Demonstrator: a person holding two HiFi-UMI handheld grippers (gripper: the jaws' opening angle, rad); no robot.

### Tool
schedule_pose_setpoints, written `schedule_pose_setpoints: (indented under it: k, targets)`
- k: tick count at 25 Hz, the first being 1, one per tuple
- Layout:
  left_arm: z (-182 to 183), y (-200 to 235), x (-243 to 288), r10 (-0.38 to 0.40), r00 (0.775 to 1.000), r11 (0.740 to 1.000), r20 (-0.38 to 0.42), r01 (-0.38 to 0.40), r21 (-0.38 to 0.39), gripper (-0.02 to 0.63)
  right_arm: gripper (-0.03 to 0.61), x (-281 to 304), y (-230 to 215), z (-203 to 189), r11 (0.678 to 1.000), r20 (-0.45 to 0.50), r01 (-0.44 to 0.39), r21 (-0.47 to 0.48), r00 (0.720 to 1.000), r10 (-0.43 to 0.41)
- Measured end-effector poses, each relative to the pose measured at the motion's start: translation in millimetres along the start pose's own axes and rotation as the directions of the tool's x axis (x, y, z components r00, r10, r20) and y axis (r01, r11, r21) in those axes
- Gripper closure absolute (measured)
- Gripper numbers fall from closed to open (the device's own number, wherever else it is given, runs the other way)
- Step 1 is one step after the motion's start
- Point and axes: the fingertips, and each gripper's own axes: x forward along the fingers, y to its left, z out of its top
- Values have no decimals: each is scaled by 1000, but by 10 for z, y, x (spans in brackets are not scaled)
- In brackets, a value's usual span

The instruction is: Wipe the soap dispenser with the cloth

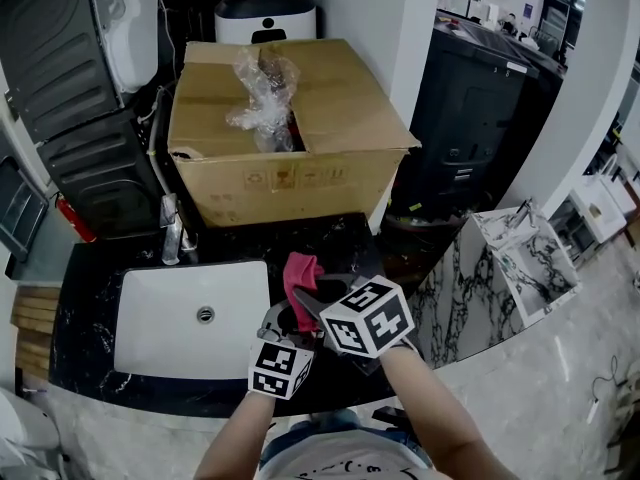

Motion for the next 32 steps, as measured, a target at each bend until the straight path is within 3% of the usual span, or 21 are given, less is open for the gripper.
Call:
schedule_pose_setpoints:
  k: [3,6,11,16,19,23,27,32]
  targets:
    - [9,-5,-1,0,1000,1000,0,0,-2,508,529,102,-13,-75,995,-82,24,-92,996,-32]
    - [10,3,-6,2,1000,1000,-1,-2,-4,508,529,103,-20,-79,993,-108,7,-115,994,-19]
    - [4,2,-4,-14,1000,1000,2,14,-17,506,529,-38,-217,-143,998,-112,21,-52,993,-26]
    - [7,8,-5,-14,1000,1000,6,14,-17,506,529,-260,-559,-327,993,-136,119,9,984,-117]
    - [2,3,1,-32,1000,999,-1,32,-19,506,529,-373,-652,-359,989,-99,143,47,985,-138]
    - [-21,-21,-1,-85,994,992,-74,92,90,497,529,-587,-715,-412,978,-41,172,122,985,-168]
    - [-21,-74,11,-194,968,951,-159,226,211,479,529,-784,-755,-483,964,8,166,208,985,-172]
    - [-54,-164,-3,-388,890,879,-238,435,195,472,529,-954,-848,-563,945,48,172,279,980,-193]
